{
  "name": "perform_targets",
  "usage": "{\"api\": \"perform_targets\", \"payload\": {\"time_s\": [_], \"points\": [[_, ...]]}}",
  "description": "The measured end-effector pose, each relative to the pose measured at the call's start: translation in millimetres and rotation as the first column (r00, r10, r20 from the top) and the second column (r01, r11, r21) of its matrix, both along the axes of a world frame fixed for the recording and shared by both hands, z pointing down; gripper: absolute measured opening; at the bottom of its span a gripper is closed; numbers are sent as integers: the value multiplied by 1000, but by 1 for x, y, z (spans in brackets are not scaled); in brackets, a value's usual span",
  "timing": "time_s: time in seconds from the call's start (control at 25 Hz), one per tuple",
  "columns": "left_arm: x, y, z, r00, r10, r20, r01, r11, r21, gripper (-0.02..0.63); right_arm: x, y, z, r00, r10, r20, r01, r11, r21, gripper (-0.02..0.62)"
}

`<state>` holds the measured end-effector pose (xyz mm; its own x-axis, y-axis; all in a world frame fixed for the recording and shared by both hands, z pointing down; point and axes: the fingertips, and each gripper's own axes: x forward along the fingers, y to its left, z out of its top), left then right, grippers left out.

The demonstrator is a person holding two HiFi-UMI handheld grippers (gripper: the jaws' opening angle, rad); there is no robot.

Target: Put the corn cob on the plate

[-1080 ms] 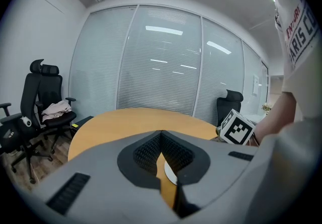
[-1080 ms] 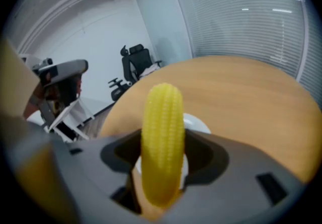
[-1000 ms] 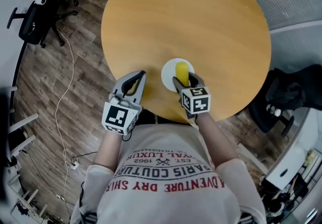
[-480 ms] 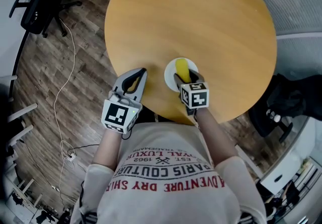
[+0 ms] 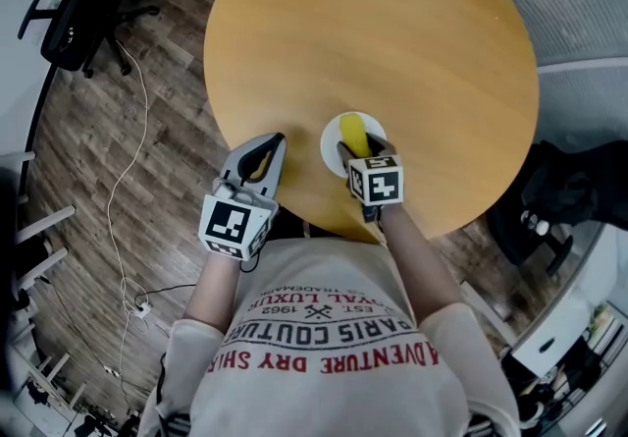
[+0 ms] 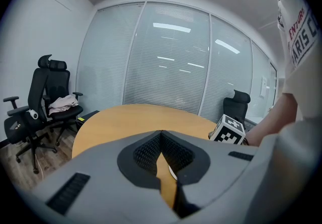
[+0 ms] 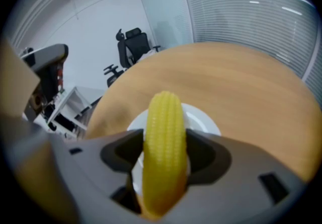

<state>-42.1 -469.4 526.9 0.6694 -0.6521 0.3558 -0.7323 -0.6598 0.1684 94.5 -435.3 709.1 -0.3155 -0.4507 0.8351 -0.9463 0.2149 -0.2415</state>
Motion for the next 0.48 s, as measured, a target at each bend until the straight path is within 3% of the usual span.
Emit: {"api": "perform_targets", "payload": {"time_s": [0.24,0.48], "points": [[-3,1,-2,1000,-8,-8,8,1000,-2,32,2,0,-7,999,25,-29,-25,1000,15,270],[-6,4,-7,1000,6,-14,-6,1000,10,32,4,-2,-48,996,81,-37,-76,990,116,268]]}}
